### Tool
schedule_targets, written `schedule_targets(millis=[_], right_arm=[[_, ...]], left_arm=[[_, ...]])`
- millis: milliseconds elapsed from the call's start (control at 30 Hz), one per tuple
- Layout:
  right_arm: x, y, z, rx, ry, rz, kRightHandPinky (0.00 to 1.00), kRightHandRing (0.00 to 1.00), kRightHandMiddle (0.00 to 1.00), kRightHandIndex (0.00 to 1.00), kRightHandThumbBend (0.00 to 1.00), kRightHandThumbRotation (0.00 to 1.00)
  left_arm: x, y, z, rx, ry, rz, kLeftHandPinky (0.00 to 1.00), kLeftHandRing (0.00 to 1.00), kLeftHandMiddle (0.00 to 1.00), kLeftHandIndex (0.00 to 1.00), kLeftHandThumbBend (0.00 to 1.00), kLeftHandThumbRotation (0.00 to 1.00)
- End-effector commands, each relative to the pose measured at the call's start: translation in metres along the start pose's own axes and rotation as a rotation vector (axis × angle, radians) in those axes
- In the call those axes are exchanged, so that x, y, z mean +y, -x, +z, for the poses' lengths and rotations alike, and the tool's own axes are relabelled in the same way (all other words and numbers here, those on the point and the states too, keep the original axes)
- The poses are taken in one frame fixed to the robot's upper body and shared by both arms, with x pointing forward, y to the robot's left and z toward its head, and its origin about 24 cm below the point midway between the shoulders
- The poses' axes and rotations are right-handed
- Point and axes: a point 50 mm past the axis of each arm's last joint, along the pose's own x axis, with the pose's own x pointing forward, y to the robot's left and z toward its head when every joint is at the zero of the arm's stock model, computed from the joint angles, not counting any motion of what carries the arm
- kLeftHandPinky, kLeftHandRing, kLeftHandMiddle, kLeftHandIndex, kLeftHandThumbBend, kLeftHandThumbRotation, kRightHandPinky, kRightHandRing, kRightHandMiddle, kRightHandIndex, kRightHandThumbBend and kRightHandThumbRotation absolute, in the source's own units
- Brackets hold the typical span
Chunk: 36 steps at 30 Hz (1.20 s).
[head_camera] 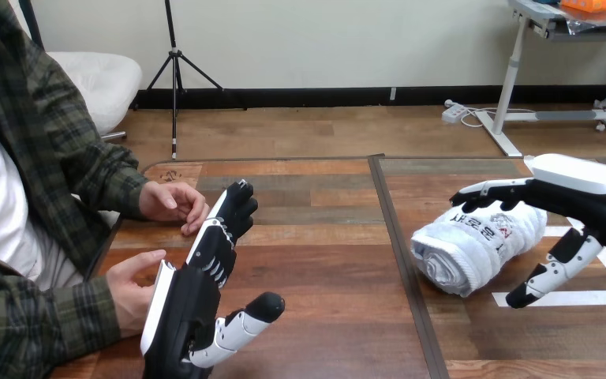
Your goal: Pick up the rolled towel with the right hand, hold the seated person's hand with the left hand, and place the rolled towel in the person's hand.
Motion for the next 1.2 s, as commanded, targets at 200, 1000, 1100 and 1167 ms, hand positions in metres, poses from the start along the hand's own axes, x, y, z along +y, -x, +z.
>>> schedule_targets(millis=[200,1000,1100,1167], right_arm=[[-0.031,-0.012,0.008,-0.013,0.14,-0.061,0.77,0.84,0.83,0.87,1.0,0.29],[-0.025,-0.038,0.006,0.053,0.363,-0.065,0.73,0.83,0.8,0.87,1.0,0.32],[-0.024,-0.042,0.006,0.059,0.402,-0.06,0.73,0.83,0.8,0.87,1.0,0.34],[-0.024,-0.044,0.006,0.062,0.432,-0.057,0.73,0.83,0.81,0.87,1.0,0.34]], left_arm=[[-0.001,-0.008,0.016,-0.101,-0.017,-0.002,0.93,0.92,0.94,0.93,1.0,0.64],[0.008,0.006,0.03,-0.144,-0.076,-0.005,0.87,0.89,0.91,0.91,1.0,0.69],[0.009,0.008,0.032,-0.149,-0.085,-0.003,0.86,0.88,0.9,0.9,1.0,0.69],[0.009,0.009,0.032,-0.152,-0.086,-0.006,0.85,0.88,0.9,0.9,1.0,0.7]])
